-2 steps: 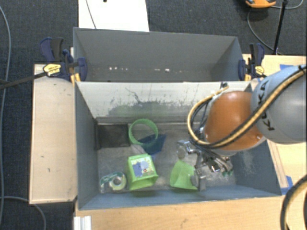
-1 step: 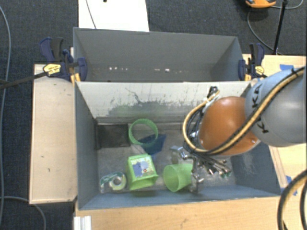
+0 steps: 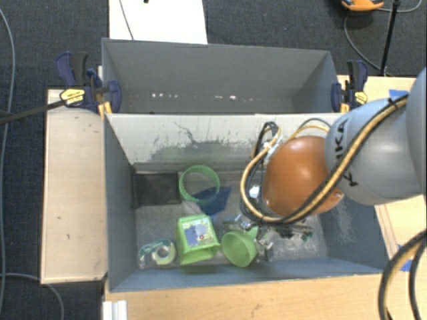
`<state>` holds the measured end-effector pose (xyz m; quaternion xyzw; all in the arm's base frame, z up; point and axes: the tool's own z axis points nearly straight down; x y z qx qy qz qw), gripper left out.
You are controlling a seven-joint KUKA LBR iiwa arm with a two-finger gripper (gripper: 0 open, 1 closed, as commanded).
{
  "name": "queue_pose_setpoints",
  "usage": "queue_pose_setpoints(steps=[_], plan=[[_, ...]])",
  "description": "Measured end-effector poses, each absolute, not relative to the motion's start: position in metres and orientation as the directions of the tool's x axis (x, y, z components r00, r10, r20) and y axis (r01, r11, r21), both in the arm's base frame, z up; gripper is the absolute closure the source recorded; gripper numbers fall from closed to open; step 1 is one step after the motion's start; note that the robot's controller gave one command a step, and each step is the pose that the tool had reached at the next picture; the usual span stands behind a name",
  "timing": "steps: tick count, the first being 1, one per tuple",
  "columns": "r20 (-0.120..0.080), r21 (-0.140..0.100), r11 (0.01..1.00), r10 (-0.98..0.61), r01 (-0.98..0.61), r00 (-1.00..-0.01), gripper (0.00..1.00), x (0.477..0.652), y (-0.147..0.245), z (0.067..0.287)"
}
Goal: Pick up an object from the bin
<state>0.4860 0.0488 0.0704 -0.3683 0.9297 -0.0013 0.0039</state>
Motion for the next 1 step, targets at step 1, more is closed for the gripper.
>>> queue_pose_setpoints(steps=[1], plan=[[-0.006,-0.005,0.73,-0.684,-0.684,-0.73,1.0,0.486,0.0488,0.0704]])
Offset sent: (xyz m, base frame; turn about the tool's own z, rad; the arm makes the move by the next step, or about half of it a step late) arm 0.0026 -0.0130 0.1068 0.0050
